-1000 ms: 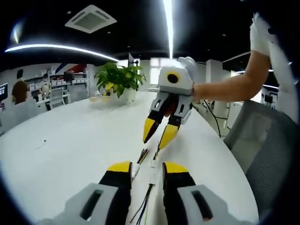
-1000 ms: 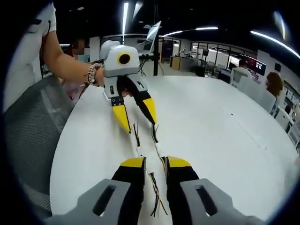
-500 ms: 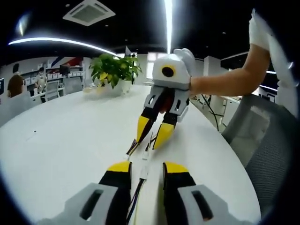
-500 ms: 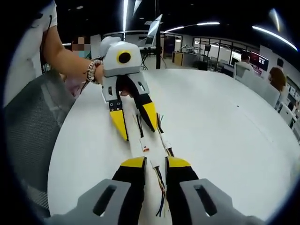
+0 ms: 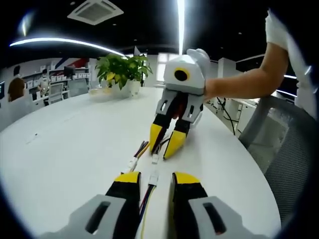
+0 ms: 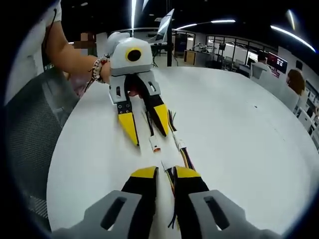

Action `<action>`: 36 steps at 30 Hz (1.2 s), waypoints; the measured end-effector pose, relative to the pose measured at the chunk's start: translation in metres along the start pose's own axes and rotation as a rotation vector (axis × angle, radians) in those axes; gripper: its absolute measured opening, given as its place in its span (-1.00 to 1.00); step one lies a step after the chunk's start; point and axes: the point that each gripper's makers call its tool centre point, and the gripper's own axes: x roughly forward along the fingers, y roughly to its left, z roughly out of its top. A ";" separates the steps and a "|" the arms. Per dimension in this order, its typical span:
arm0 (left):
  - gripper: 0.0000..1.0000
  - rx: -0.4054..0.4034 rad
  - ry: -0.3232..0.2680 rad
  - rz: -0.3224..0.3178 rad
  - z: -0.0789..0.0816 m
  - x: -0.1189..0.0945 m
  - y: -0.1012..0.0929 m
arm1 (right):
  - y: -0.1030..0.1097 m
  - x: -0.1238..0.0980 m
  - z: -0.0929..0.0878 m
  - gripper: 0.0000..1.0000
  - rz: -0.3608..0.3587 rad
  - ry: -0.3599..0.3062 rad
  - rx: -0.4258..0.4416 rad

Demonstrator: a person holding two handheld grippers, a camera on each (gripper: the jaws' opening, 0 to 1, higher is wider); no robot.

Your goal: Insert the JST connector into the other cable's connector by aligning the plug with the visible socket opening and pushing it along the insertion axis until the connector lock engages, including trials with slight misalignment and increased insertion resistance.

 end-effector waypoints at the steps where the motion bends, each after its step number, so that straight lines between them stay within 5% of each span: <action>1: -0.64 0.005 -0.006 -0.001 0.001 0.000 -0.001 | 0.001 0.000 0.000 -0.81 0.002 -0.002 -0.003; 36: -0.99 0.027 0.002 0.011 -0.010 0.001 0.000 | 0.000 0.002 0.001 -0.91 -0.013 -0.026 -0.003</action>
